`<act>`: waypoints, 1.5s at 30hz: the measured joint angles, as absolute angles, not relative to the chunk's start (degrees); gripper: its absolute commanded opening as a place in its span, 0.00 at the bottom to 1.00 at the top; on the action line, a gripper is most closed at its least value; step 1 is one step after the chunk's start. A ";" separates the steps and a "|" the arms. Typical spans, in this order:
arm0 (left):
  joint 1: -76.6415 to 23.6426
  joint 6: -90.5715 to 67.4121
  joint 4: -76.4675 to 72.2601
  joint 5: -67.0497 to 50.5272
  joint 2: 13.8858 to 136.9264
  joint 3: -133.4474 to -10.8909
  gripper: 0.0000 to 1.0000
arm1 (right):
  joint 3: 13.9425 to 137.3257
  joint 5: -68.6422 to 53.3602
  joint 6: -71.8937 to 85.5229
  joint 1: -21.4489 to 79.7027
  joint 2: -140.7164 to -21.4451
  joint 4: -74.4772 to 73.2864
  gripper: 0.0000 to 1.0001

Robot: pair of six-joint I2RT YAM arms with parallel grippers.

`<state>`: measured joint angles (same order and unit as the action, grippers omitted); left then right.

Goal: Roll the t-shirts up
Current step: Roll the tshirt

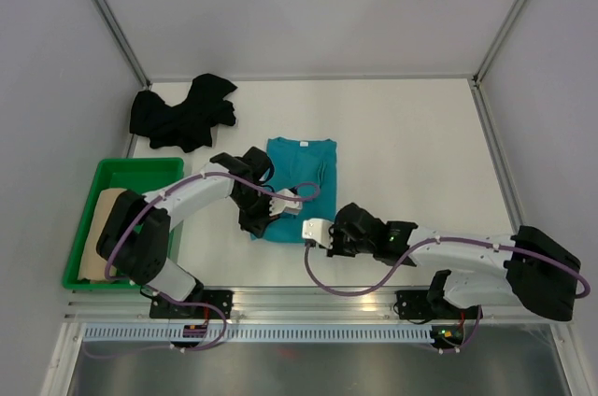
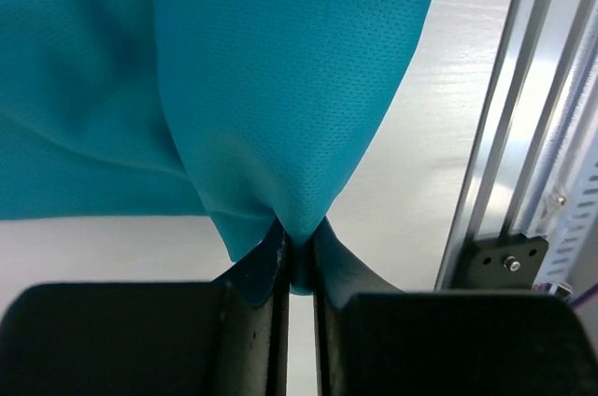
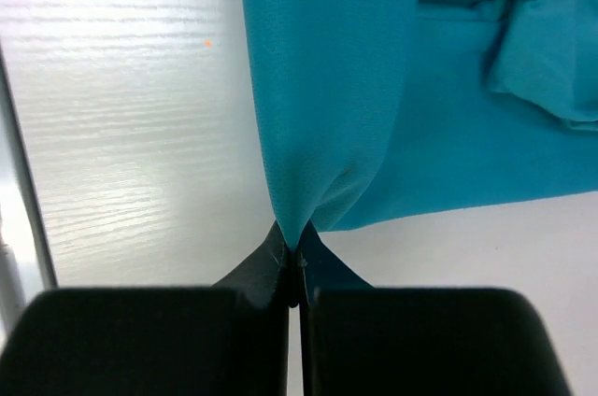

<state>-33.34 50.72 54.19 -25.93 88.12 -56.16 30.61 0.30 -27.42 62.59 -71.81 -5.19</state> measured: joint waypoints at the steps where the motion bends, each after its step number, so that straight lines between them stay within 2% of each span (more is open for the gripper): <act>1: -32.62 51.81 55.57 -26.52 88.12 -56.40 0.15 | 30.70 -2.76 -27.09 61.25 -70.37 -5.82 0.00; 4: -30.52 53.17 57.67 -28.03 88.36 -57.52 0.32 | 31.44 -11.11 -26.44 55.57 -68.93 -6.76 0.00; 9: -28.93 51.86 56.16 -28.64 89.34 -59.70 0.58 | 34.83 -20.97 -25.04 46.11 -74.17 -8.49 0.00; 12: -28.88 50.43 54.83 -28.75 88.25 -59.35 0.64 | 35.70 -24.03 -24.43 44.05 -76.53 -9.04 0.00; 16: -28.91 48.56 52.95 -29.10 83.94 -57.41 0.67 | 35.79 -27.94 -23.79 41.85 -76.99 -9.96 0.00; 22: -28.99 44.77 47.51 -28.49 83.88 -53.98 0.66 | 36.99 -30.61 -23.73 39.79 -78.28 -10.79 0.00; 23: -28.99 44.47 47.05 -28.49 84.49 -53.63 0.62 | 37.36 -30.92 -23.73 39.79 -78.50 -11.25 0.01; 25: -28.99 43.97 46.24 -28.49 85.49 -53.01 0.47 | 38.13 -31.46 -23.68 39.64 -78.74 -11.94 0.00; 26: -28.99 43.64 46.09 -28.53 85.82 -52.84 0.28 | 38.74 -31.68 -23.55 39.62 -78.85 -12.64 0.00; 27: -28.99 43.33 46.02 -28.62 86.04 -52.75 0.21 | 39.51 -32.03 -23.40 39.55 -79.05 -13.43 0.00; 29: -28.97 43.07 45.65 -28.67 86.15 -52.71 0.15 | 41.69 -32.77 -22.57 39.33 -79.81 -15.70 0.00; 34: -28.38 43.51 45.60 -29.69 86.15 -52.73 0.12 | 46.35 -36.10 -17.85 38.81 -81.89 -19.97 0.00; 41: -26.92 47.05 49.84 -32.29 87.53 -54.33 0.13 | 44.40 -43.20 -7.51 38.11 -82.46 -20.86 0.00; 43: -26.72 48.07 50.72 -32.95 89.01 -55.02 0.13 | 44.25 -44.27 -5.32 37.06 -82.50 -21.41 0.06; 45: -26.70 48.53 51.37 -33.41 90.83 -56.01 0.13 | 44.25 -44.71 -2.87 35.51 -82.89 -21.39 0.24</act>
